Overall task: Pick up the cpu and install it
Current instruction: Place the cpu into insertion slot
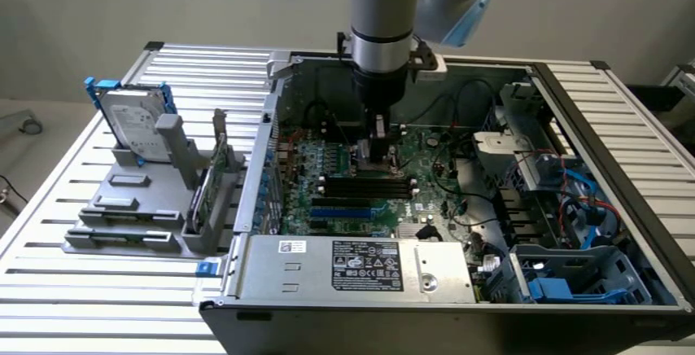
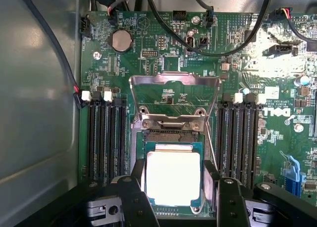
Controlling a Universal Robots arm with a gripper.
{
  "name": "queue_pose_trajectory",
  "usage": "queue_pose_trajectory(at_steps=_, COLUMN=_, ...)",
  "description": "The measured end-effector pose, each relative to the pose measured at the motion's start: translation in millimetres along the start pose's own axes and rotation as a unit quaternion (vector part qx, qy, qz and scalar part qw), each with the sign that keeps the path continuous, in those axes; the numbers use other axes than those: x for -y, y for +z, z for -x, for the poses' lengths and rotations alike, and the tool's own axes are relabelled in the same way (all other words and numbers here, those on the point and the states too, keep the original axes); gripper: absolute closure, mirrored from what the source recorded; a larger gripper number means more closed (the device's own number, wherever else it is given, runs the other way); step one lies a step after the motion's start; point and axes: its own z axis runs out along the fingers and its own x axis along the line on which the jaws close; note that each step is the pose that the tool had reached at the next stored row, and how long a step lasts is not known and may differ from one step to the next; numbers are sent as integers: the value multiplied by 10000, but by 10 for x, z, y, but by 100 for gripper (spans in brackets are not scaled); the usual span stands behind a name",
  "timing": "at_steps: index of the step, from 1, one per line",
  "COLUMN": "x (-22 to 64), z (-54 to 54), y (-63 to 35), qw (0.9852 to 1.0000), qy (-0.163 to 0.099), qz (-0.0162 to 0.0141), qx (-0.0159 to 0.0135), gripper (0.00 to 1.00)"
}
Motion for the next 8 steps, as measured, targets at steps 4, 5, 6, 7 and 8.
queue_pose_trajectory(at_steps=4, x=2, z=29, y=6, qw=10000, qy=4, qz=0, qx=-27, gripper=45)
queue_pose_trajectory(at_steps=5, x=2, z=35, y=8, qw=10000, qy=5, qz=0, qx=-37, gripper=45)
queue_pose_trajectory(at_steps=6, x=2, z=39, y=14, qw=10000, qy=8, qz=1, qx=-51, gripper=45)
queue_pose_trajectory(at_steps=7, x=3, z=46, y=20, qw=10000, qy=14, qz=1, qx=-74, gripper=45)
queue_pose_trajectory(at_steps=8, x=3, z=48, y=28, qw=9999, qy=28, qz=3, qx=-101, gripper=45)
